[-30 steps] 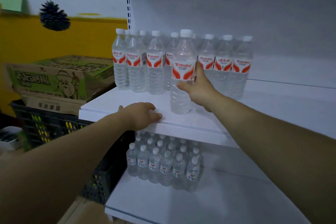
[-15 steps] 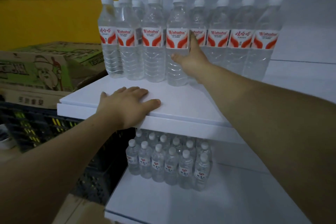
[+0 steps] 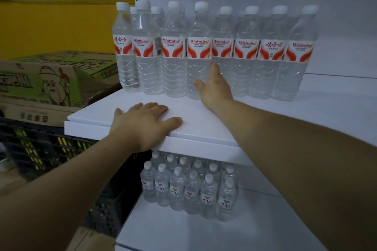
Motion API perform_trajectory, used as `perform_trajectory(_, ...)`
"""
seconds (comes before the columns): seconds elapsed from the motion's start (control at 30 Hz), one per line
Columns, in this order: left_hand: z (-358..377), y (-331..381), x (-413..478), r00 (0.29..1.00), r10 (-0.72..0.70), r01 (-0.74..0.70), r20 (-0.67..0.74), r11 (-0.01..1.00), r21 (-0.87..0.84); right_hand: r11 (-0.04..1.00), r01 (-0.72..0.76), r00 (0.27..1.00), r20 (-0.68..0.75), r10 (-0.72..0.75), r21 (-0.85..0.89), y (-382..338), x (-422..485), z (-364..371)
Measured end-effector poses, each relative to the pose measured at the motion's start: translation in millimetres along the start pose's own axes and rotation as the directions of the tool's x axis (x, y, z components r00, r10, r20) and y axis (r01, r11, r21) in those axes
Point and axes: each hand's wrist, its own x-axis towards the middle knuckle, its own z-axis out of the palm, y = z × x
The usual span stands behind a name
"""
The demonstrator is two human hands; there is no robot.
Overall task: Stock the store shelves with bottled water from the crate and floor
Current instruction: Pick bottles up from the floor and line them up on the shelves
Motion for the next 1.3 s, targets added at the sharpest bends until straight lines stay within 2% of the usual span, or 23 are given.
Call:
perform_trajectory(0.13,-14,2,-4,0.995,-0.002,0.009,0.096,0.997,-0.074,0.997,-0.036,0.995,0.089,0.043,-0.072,-14,-12,-19)
perform_trajectory(0.23,-32,0,-22,0.993,-0.033,0.069,0.114,0.941,-0.332,0.976,0.008,0.971,0.237,0.044,-0.215,-36,-28,-49)
perform_trajectory(0.3,-45,1,-49,0.996,-0.015,0.048,0.085,0.914,-0.404,0.955,0.079,0.946,0.324,0.019,-0.286,-53,-45,-70)
perform_trajectory(0.47,-75,8,-136,0.994,0.032,0.015,0.104,0.907,-0.420,0.944,0.140,0.899,0.439,0.005,-0.297,-96,-112,-105)
perform_trajectory(0.63,-99,-3,-252,0.986,-0.070,0.121,0.150,0.923,-0.366,0.942,0.233,0.844,0.531,-0.071,-0.243,-138,-207,-116)
perform_trajectory(0.8,-100,-27,-365,0.951,-0.242,0.295,0.195,0.899,-0.323,0.927,0.313,0.758,0.643,-0.112,-0.207,-170,-292,-101)
perform_trajectory(0.93,-97,-44,-446,0.911,-0.364,0.406,0.192,0.874,-0.267,0.904,0.400,0.647,0.745,-0.162,-0.151,-198,-353,-82)
perform_trajectory(1.17,-85,-76,-538,0.800,-0.556,0.600,0.226,0.745,-0.292,0.836,0.549,0.452,0.846,-0.282,-0.015,-248,-428,-28)
perform_trajectory(1.3,-76,-97,-576,0.708,-0.660,0.706,0.251,0.661,-0.253,0.799,0.597,0.366,0.862,-0.350,0.071,-265,-467,12)
